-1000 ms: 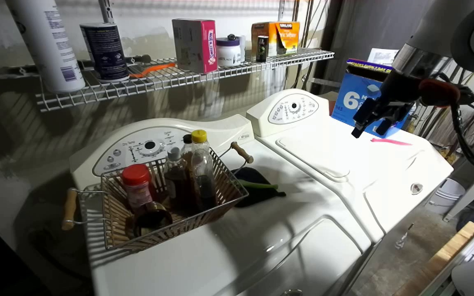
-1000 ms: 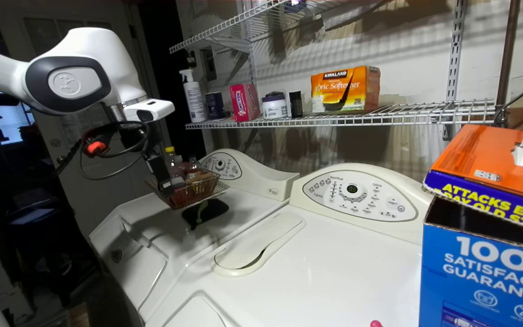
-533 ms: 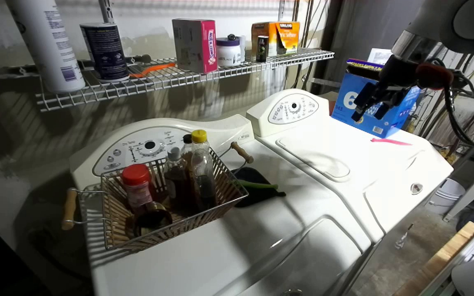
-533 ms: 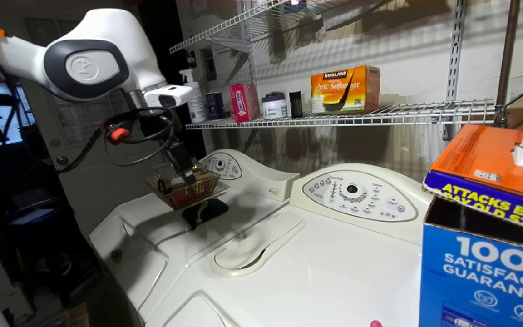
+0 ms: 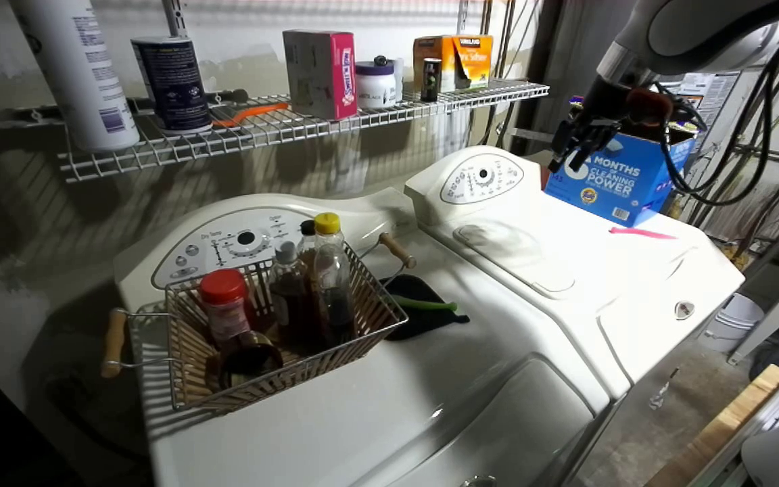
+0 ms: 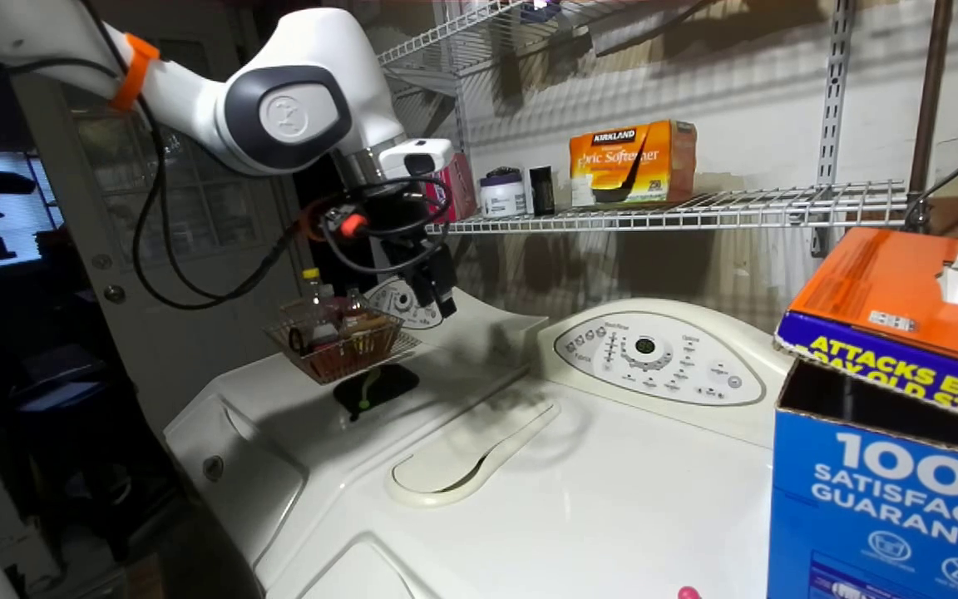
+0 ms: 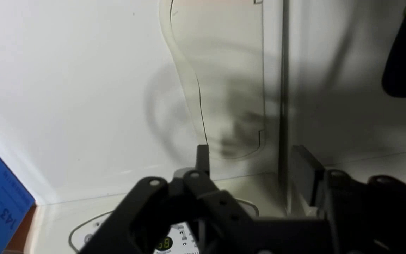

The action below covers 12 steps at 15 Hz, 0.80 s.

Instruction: Press the third button from the left on the circular middle button display on the washing machine

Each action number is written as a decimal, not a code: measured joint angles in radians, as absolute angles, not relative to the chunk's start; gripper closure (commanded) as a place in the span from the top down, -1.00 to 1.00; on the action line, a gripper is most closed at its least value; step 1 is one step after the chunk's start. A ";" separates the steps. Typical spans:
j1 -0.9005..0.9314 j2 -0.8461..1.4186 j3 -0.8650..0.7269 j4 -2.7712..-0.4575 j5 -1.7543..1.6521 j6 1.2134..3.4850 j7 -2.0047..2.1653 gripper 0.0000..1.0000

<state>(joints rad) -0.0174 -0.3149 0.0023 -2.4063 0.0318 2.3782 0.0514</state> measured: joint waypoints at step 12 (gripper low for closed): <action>-0.029 0.129 -0.039 -2.038 -0.002 2.517 -0.029 -1.00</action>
